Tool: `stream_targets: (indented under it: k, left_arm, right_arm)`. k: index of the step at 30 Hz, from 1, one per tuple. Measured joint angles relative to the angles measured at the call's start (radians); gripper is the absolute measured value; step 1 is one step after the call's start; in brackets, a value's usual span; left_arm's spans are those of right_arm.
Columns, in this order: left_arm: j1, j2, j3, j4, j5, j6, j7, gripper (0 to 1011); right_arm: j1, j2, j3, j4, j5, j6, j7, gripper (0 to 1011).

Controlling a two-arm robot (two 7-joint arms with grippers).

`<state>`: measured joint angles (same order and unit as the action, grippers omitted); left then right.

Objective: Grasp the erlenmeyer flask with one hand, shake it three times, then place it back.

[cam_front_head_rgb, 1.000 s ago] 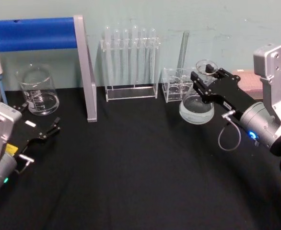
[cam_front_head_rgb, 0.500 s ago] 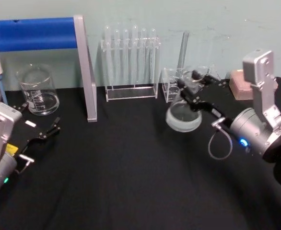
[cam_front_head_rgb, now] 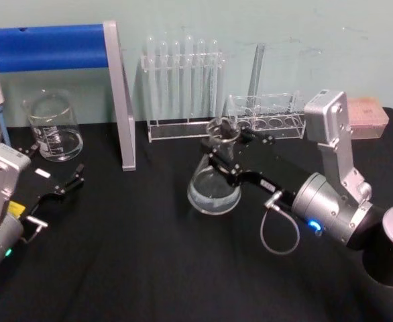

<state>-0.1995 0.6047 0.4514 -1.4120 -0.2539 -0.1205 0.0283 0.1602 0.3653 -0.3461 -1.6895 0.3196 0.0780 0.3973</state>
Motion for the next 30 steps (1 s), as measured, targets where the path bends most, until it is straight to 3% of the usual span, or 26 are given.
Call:
stream_targets:
  k: [18,30]
  left_arm:
    - [0.000,0.000,0.000,0.000,0.000,0.000,0.000,1001]
    - [0.000,0.000,0.000,0.000,0.000,0.000,0.000,1001]
  right_arm:
    - [-0.022,0.048,-0.086,-0.065,0.040,0.005,0.043,453]
    - [-0.017,0.058,-0.096,-0.063,0.045,-0.003,0.030,453]
